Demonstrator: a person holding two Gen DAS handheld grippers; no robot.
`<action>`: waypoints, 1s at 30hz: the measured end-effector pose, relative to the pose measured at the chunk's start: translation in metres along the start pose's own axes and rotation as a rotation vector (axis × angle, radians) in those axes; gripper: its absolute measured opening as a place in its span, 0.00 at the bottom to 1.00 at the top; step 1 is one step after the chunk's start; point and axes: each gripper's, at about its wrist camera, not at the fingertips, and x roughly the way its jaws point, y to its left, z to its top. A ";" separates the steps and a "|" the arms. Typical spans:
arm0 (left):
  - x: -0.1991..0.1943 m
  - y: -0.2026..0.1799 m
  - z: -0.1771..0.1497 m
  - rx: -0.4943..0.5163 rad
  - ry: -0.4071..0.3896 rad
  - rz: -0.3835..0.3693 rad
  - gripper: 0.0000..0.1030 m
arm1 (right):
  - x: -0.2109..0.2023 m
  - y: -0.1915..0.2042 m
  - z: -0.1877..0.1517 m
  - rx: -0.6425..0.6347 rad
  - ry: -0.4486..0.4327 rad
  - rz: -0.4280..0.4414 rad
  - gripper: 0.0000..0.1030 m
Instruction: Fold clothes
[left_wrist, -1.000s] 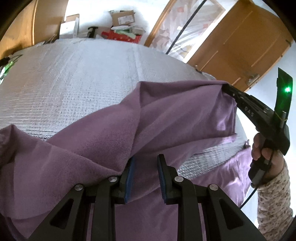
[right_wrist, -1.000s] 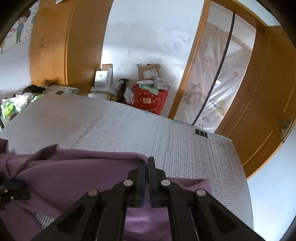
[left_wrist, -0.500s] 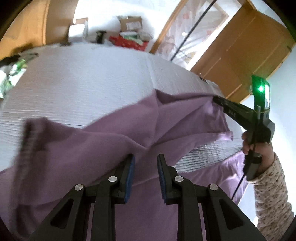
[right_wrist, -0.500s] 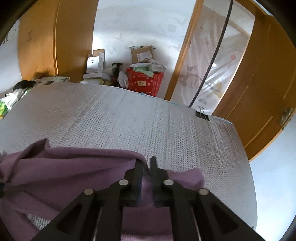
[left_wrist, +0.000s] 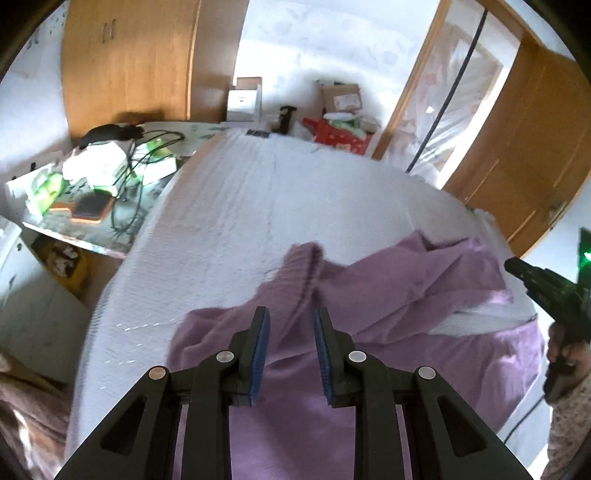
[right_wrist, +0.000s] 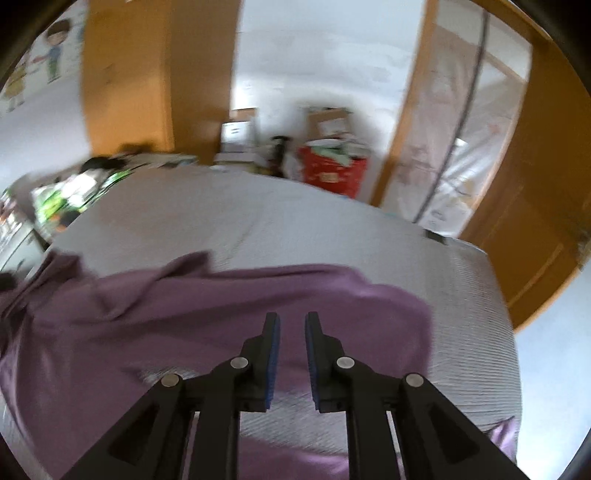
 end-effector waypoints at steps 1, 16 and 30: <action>0.001 0.001 -0.001 0.008 0.007 0.010 0.25 | -0.002 0.010 -0.004 -0.026 0.002 0.020 0.14; 0.040 -0.026 0.012 0.153 0.077 0.036 0.25 | 0.040 0.019 -0.026 0.033 0.131 0.049 0.21; 0.056 -0.027 0.013 0.200 0.104 0.098 0.25 | 0.028 0.057 -0.019 0.002 0.049 0.148 0.21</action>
